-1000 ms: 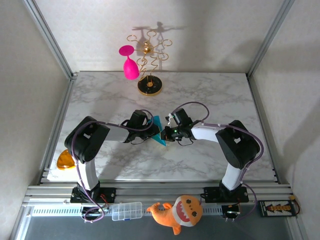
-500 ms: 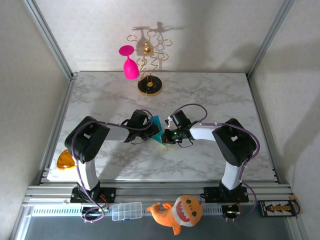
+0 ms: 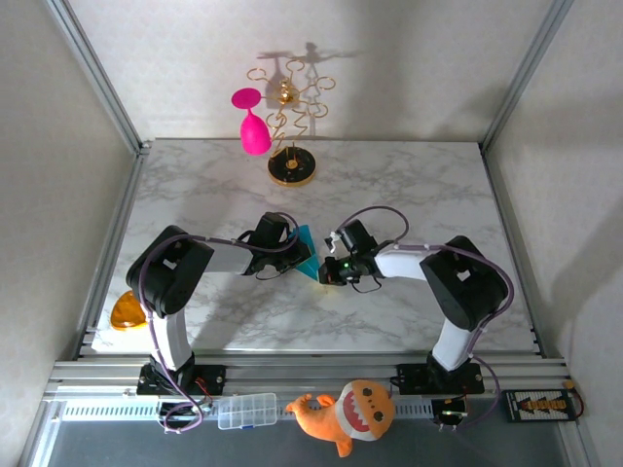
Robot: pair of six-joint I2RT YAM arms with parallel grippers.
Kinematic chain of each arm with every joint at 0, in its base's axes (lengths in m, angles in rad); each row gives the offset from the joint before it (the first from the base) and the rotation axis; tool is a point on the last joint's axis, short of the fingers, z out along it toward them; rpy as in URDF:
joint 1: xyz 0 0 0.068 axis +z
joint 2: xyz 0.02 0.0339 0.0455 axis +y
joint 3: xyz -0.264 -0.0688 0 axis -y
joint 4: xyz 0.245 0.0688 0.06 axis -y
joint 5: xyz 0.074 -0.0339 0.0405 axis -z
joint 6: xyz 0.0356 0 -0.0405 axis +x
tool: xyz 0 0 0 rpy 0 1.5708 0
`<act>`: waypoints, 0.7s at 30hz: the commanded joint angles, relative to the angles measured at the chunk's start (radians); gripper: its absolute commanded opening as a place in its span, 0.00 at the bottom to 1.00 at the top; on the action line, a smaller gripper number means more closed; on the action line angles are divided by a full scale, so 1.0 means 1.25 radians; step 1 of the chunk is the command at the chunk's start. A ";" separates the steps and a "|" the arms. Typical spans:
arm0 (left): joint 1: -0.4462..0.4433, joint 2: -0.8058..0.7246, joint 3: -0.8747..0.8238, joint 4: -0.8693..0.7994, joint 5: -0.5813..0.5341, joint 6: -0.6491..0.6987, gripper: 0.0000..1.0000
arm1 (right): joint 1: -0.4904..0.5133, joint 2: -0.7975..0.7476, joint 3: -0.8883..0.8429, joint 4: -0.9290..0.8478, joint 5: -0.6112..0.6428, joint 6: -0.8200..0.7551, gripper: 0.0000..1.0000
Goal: Fold a paper plane with a square sheet of paper (pick it up from the middle)
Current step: Fourth fold the wing at the center of the table.
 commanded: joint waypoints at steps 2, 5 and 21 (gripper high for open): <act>0.007 0.062 -0.025 -0.136 -0.102 0.016 0.09 | -0.004 -0.041 -0.051 -0.119 0.031 0.001 0.04; 0.005 0.063 -0.024 -0.125 -0.090 0.016 0.09 | -0.005 -0.084 -0.030 -0.096 0.044 -0.003 0.04; 0.002 0.055 -0.022 -0.115 -0.073 0.011 0.09 | 0.004 0.060 0.100 -0.046 0.041 -0.012 0.03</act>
